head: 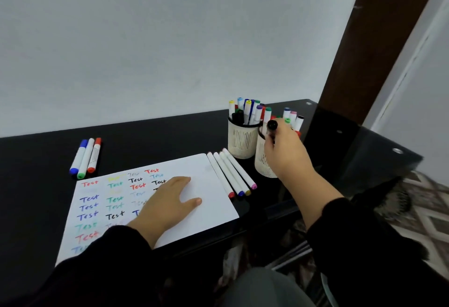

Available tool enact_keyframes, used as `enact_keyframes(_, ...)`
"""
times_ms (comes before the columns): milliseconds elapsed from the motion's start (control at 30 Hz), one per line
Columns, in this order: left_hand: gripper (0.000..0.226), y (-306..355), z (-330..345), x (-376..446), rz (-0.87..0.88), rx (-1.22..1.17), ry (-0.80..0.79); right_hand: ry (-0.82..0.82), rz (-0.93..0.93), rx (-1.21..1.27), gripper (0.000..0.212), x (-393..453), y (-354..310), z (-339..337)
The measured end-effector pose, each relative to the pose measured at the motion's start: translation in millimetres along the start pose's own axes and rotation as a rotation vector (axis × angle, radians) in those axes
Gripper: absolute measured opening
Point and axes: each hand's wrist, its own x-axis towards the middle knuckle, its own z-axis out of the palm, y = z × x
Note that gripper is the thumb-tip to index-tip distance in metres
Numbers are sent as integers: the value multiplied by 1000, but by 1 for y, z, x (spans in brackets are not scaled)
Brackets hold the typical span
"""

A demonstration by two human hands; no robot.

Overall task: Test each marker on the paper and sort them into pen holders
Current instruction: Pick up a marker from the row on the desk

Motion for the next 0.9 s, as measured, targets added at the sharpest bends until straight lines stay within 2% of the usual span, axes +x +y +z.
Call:
enact_keyframes(133, 66, -2, 2, 1, 9, 12, -2, -2, 22, -36, 3, 10, 6, 5)
enact_keyframes(333, 67, -5, 4, 2, 11, 21, -11, -23, 41, -88, 30, 30, 15, 12)
enact_keyframes(467, 67, -4, 5, 2, 4, 26, -16, -14, 57, -63, 21, 36, 21, 12)
enact_keyframes(567, 67, -4, 4, 2, 1, 13, -9, 9, 37, 24, 52, 32, 19, 8)
enact_keyframes(633, 66, -4, 5, 3, -1, 12, -5, 17, 3, 2, 64, 29, 18, 7)
enact_keyframes(700, 67, -4, 5, 3, -5, 9, -9, 11, -19, -41, 63, 28, 18, 7)
enact_keyframes(900, 67, -5, 5, 3, -7, 4, -8, -15, -7, -65, 39, 30, 15, 6)
